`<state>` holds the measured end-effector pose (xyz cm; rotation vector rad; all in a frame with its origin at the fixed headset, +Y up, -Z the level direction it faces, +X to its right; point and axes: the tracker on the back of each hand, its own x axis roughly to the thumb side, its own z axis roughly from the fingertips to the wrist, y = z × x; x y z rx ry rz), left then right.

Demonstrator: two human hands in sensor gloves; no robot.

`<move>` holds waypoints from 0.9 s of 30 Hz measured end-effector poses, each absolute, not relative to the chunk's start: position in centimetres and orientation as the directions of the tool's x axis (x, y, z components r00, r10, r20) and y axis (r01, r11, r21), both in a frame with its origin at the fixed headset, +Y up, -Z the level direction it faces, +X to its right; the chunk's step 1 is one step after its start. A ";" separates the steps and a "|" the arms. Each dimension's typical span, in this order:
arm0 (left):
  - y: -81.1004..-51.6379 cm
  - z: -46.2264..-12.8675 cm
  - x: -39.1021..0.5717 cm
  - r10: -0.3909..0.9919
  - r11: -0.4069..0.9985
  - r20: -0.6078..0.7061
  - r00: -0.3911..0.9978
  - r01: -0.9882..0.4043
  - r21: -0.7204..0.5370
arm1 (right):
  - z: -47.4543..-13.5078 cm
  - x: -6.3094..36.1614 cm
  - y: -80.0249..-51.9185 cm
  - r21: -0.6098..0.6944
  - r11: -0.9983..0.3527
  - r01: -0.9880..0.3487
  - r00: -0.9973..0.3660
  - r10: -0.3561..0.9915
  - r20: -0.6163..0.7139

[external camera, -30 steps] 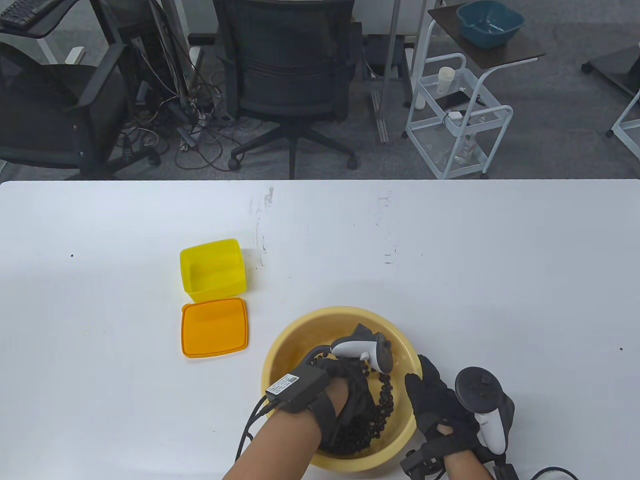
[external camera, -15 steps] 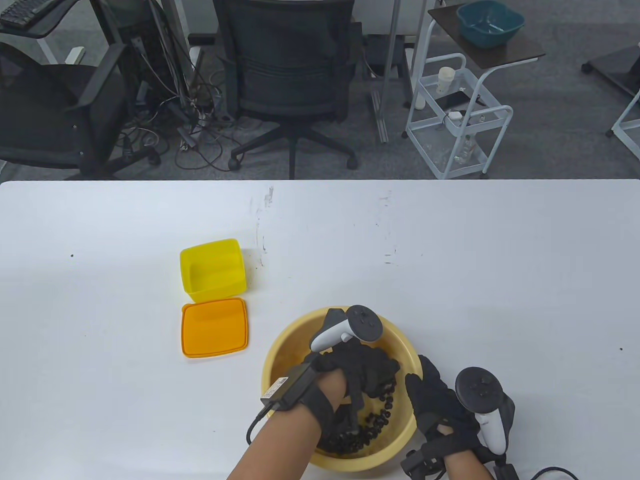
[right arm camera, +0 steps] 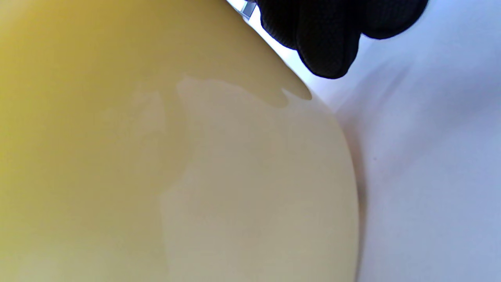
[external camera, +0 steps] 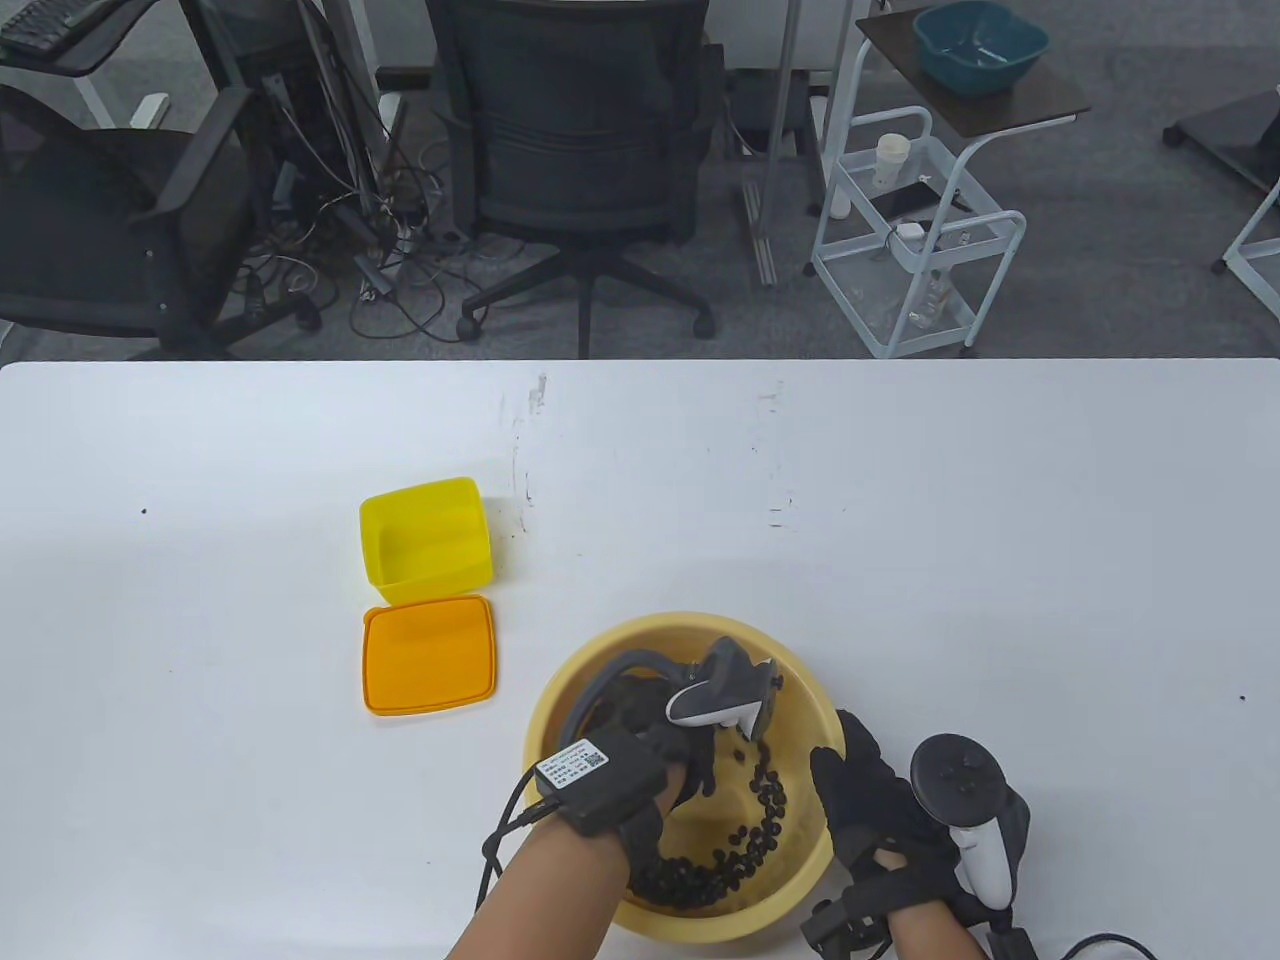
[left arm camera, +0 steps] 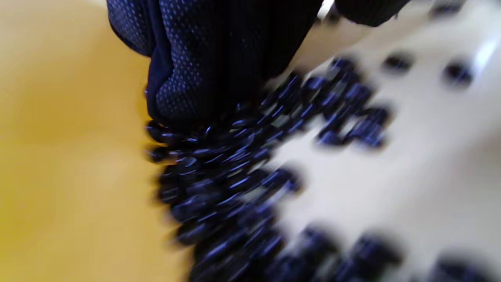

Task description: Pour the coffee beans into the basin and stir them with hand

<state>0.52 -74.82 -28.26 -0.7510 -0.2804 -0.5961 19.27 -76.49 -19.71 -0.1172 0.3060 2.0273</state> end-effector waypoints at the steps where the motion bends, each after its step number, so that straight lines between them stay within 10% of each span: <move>1: -75.2 -28.2 0.5 -0.408 0.519 0.468 0.784 0.621 -0.587 | -19.7 19.3 -76.5 0.165 -0.432 -0.887 -0.460 0.862 -0.215; 19: -77.3 -26.9 2.3 0.532 0.296 0.162 0.831 -0.003 -0.955 | -19.7 19.3 -76.5 0.160 -0.436 -0.886 -0.462 0.860 -0.215; 27: -76.2 -28.0 2.0 0.607 0.411 0.132 0.784 -0.167 -0.896 | -19.7 19.2 -76.5 0.159 -0.433 -0.887 -0.459 0.861 -0.217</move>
